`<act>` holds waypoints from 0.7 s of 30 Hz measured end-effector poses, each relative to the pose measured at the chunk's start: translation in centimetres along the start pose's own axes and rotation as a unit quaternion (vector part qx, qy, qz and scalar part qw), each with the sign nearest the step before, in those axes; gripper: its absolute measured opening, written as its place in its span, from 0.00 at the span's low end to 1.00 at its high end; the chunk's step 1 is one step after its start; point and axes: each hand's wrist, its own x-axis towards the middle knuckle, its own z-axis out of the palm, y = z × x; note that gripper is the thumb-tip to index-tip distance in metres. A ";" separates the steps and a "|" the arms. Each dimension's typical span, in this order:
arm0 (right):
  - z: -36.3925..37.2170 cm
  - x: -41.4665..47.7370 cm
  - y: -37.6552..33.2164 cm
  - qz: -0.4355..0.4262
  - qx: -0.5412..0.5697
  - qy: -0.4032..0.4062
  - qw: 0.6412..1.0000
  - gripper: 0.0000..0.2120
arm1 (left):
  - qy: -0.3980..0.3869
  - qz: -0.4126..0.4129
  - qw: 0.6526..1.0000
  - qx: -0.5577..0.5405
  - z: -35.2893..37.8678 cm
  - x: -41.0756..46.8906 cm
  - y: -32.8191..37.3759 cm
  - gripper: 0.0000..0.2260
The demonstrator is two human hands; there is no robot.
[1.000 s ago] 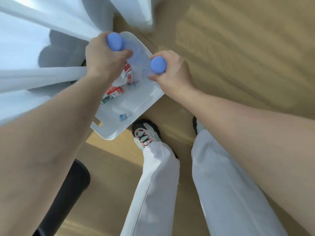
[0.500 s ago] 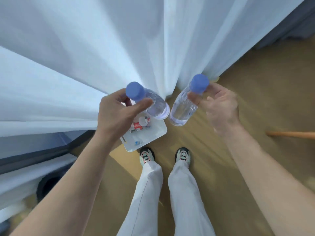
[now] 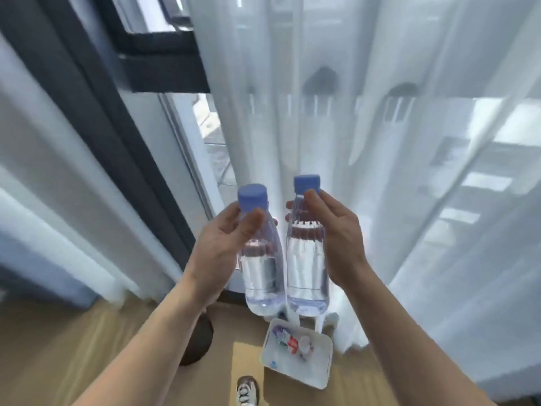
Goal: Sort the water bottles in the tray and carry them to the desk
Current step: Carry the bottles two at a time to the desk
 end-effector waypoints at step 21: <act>46.4 -43.3 2.9 0.134 0.049 -0.582 0.801 0.16 | 0.604 0.033 0.796 -0.005 -28.6 -55.8 13.5 0.18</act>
